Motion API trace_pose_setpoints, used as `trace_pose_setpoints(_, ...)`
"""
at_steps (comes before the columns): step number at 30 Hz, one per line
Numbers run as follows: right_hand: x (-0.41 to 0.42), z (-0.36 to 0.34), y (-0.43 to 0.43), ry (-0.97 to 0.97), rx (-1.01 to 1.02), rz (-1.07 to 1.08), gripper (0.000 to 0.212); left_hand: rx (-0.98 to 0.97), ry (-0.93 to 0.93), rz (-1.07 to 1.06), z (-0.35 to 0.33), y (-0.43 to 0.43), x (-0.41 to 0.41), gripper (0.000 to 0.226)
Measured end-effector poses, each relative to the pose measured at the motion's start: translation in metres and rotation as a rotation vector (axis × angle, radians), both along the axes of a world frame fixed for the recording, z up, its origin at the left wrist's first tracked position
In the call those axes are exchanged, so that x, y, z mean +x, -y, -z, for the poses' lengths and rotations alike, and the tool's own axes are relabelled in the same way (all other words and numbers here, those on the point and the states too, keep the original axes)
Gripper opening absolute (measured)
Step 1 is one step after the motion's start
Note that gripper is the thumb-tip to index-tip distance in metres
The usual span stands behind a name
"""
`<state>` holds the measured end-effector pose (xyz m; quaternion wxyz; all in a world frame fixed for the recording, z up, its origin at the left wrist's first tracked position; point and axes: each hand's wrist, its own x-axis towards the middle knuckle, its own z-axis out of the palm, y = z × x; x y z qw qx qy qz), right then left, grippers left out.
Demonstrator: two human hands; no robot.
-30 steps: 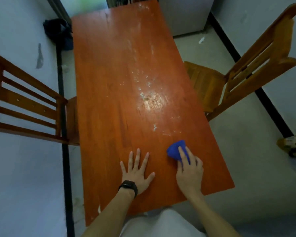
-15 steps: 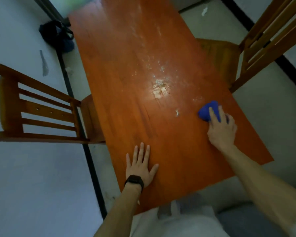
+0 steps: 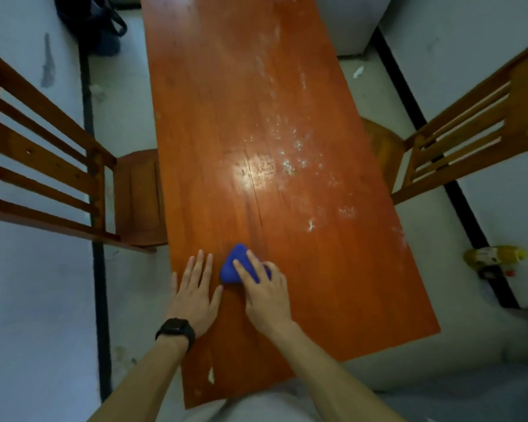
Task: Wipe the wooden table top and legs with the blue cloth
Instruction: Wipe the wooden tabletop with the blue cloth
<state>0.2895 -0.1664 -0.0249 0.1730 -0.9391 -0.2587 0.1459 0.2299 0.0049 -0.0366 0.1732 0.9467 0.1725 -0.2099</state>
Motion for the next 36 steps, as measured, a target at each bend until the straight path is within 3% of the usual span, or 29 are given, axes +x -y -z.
trace_pose_setpoints(5,0.019,0.002,-0.01,0.014,-0.105,-0.268,0.074,-0.046,-0.024,0.008,0.013,-0.019,-0.004,0.072)
trace_pose_setpoints(7,0.044,0.003,0.017,0.016,-0.167,-0.269,0.075,-0.074,-0.015,-0.003,0.015,-0.015,-0.005,0.07)
trace_pose_setpoints(12,0.108,-0.038,0.039,-0.056,-0.252,0.495,0.072,-0.056,-0.058,0.015,0.015,-0.01,-0.007,0.06)
trace_pose_setpoints(14,0.114,-0.054,0.02,-0.172,-0.221,0.621,0.059,-0.072,-0.061,0.016,0.012,-0.017,-0.008,0.061)
trace_pose_setpoints(15,0.118,-0.056,0.009,-0.111,-0.194,0.624,0.056,-0.086,-0.057,0.023,0.011,-0.019,-0.009,0.061)
trace_pose_setpoints(17,0.106,-0.045,-0.006,0.135,-0.123,0.475,0.055,-0.103,-0.015,0.018,0.013,-0.023,-0.011,0.061)
trace_pose_setpoints(22,0.055,-0.002,-0.042,0.132,-0.186,-0.254,0.072,-0.067,0.042,-0.004,0.024,-0.02,-0.012,0.063)
trace_pose_setpoints(24,0.07,0.004,-0.016,0.141,-0.224,-0.205,0.08,-0.072,0.022,0.001,0.025,-0.019,-0.011,0.063)
trace_pose_setpoints(27,0.123,-0.002,0.043,0.065,-0.369,0.213,0.083,-0.04,0.024,0.021,0.024,-0.016,-0.012,0.063)
trace_pose_setpoints(30,0.155,-0.014,0.058,0.005,-0.325,0.498,0.075,-0.006,0.045,-0.033,0.025,-0.011,-0.013,0.061)
trace_pose_setpoints(32,0.154,-0.011,0.035,0.06,-0.241,0.382,0.069,0.012,0.026,-0.075,0.023,-0.005,-0.01,0.061)
trace_pose_setpoints(36,0.125,0.01,-0.012,0.077,-0.151,-0.116,0.074,0.065,-0.024,-0.151,0.007,0.02,0.014,0.065)
